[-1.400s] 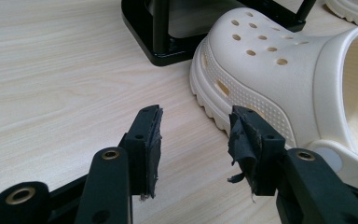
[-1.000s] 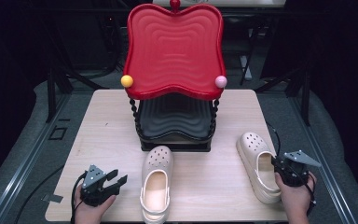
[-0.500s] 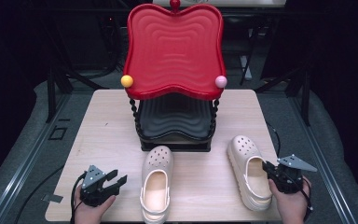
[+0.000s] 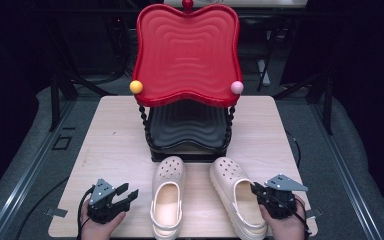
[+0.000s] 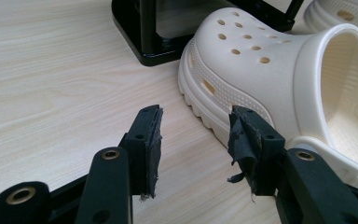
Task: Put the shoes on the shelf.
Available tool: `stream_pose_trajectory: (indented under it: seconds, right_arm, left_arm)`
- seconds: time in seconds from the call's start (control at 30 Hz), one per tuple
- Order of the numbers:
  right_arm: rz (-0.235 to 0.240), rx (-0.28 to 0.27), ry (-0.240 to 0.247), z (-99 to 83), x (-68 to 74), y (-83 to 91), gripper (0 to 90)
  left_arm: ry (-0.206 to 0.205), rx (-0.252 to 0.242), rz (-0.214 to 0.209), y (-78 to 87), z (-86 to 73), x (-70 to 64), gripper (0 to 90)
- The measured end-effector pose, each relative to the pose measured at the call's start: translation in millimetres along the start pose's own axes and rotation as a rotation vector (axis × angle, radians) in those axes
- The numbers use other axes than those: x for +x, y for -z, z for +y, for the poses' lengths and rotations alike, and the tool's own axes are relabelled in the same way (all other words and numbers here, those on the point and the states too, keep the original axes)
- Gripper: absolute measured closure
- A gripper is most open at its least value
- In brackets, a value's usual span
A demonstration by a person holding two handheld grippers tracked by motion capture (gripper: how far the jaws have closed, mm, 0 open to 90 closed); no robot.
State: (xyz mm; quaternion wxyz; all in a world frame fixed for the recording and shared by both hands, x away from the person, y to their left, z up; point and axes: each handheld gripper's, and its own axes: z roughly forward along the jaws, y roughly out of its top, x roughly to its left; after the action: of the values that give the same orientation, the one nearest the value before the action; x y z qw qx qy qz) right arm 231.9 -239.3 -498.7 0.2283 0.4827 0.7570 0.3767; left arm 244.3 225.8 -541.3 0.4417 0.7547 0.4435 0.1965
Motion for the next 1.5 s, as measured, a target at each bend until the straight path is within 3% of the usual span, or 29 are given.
stream_pose_trajectory:
  seconds: [0.17, 0.43, 0.9, 1.07, 1.2, 1.33, 1.43, 1.5]
  right_arm:
    - [0.018, 0.014, 0.023, 4.1, 15.0, -10.9, 84.3]
    - [0.044, 0.048, 0.056, 13.4, 42.8, -37.7, 84.2]
    - [0.021, 0.037, 0.010, 14.9, 64.3, -54.1, 83.8]
    - [0.025, 0.027, 0.001, 14.6, 72.7, -57.5, 83.2]
    - [0.062, 0.019, -0.020, 10.9, 74.9, -59.1, 80.5]
    - [0.075, 0.020, -0.005, 10.2, 73.3, -58.4, 77.1]
    - [0.090, 0.014, 0.004, 9.0, 71.5, -58.2, 75.3]
    - [0.089, 0.034, 0.012, 5.4, 70.5, -60.7, 74.6]
  left_arm:
    - [0.002, -0.007, -0.010, -0.9, -0.2, -2.7, 53.9]
    - [-0.032, -0.023, -0.058, -0.2, 2.6, -18.5, 53.5]
    - [-0.045, -0.026, -0.134, -6.1, 10.4, -37.9, 52.1]
    - [-0.003, -0.013, -0.165, -15.5, 13.2, -41.6, 51.4]
    - [-0.002, 0.020, -0.169, -22.5, 13.9, -46.0, 52.2]
    - [-0.015, 0.056, -0.165, -28.4, 12.9, -49.0, 56.8]
    - [-0.037, 0.064, -0.118, -30.3, 12.6, -51.4, 62.4]
    - [-0.031, 0.076, -0.116, -30.0, 14.0, -50.3, 67.4]
